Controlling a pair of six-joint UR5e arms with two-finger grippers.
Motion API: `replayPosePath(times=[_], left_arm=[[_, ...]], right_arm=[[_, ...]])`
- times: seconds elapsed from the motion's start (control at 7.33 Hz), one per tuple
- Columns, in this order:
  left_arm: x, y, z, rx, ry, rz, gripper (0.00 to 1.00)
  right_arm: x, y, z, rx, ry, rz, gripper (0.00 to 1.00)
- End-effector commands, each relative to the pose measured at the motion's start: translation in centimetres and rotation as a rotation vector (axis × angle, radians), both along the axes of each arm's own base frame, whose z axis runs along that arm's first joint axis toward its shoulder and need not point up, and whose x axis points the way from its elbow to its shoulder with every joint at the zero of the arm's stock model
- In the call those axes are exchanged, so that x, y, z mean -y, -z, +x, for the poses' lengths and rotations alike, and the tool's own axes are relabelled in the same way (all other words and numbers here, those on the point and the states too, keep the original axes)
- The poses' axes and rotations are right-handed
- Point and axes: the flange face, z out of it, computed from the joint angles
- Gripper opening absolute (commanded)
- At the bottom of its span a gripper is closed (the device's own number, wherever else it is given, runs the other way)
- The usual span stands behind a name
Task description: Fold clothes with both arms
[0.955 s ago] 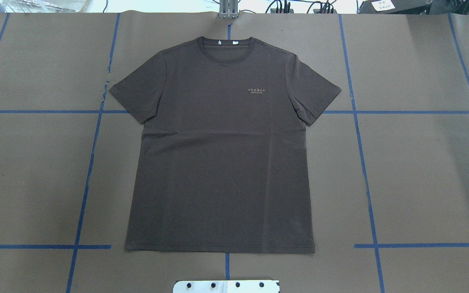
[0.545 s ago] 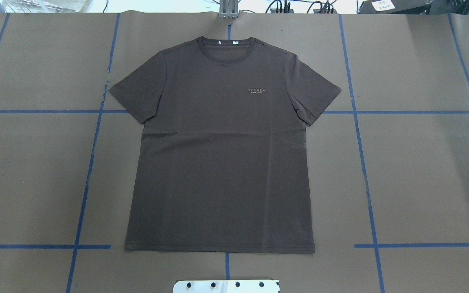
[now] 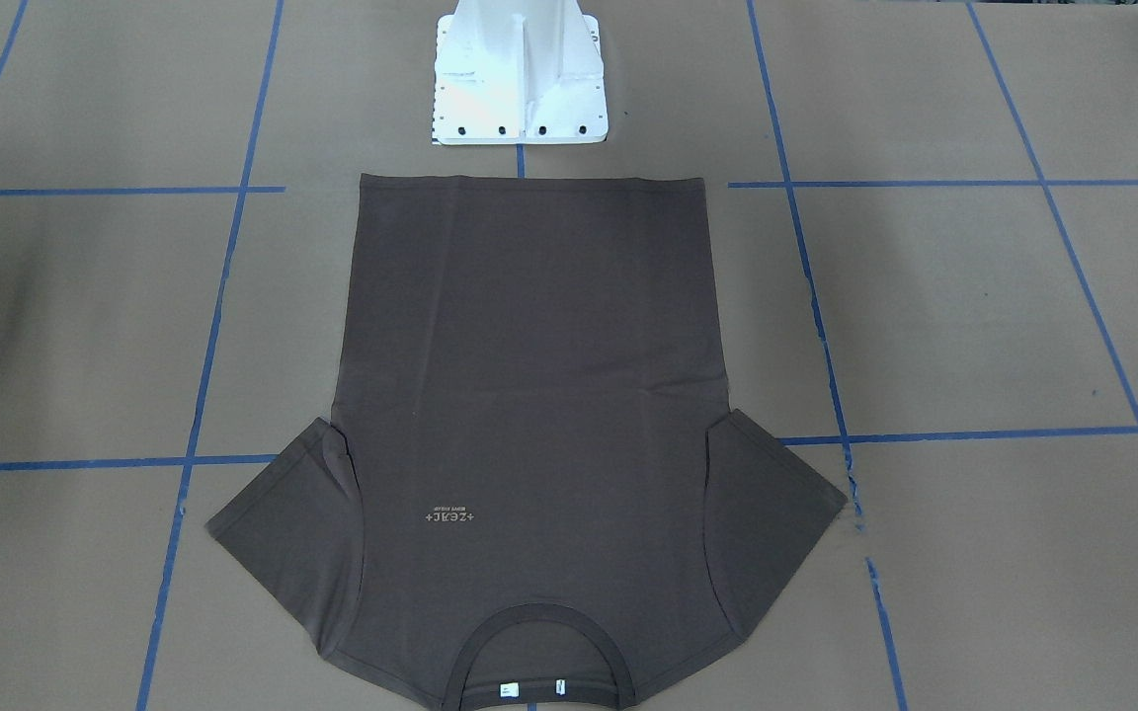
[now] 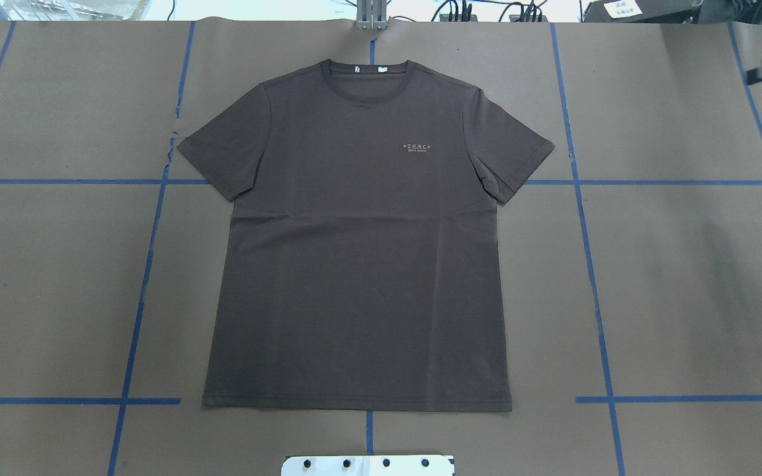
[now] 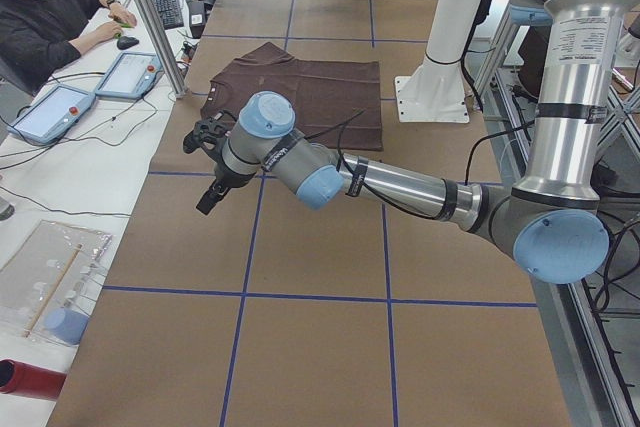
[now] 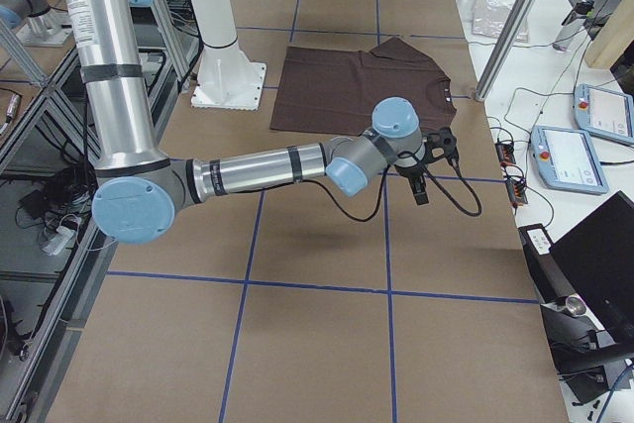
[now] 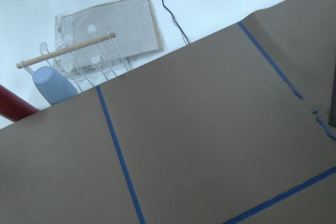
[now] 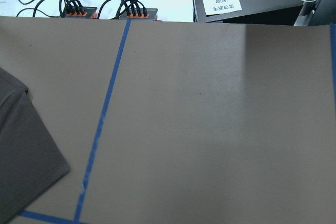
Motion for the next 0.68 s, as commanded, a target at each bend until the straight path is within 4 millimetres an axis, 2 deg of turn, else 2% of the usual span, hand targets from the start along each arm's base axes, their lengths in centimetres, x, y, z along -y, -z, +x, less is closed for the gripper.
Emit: replayPosePath(times=[0.0,0.14,0.27,0.41,0.55], left_arm=[[0.0,0.3,0.0,-0.002,0.001,0.005,1.0],[0.0,0.3,0.0,-0.003,0.0,0.005,1.0],[0.0,0.4,0.0,-0.003,0.0,0.007,1.0],[-0.1,0.5,0.0,-0.003,0.0,0.01,1.0],[-0.2,0.7,0.0,-0.003,0.0,0.013,1.0]], right_arm=[[2.5,6.8,-13.7,0.035,-0.083,-0.056,0.8],[3.8,8.3,-18.7,0.033,-0.069,-0.062,0.77],[3.8,7.9,-22.0,0.001,-0.061,-0.059,0.77],[3.0,7.2,-24.4,-0.027,-0.055,-0.054,0.76],[2.7,6.2,-25.9,-0.049,-0.049,-0.06,0.71]])
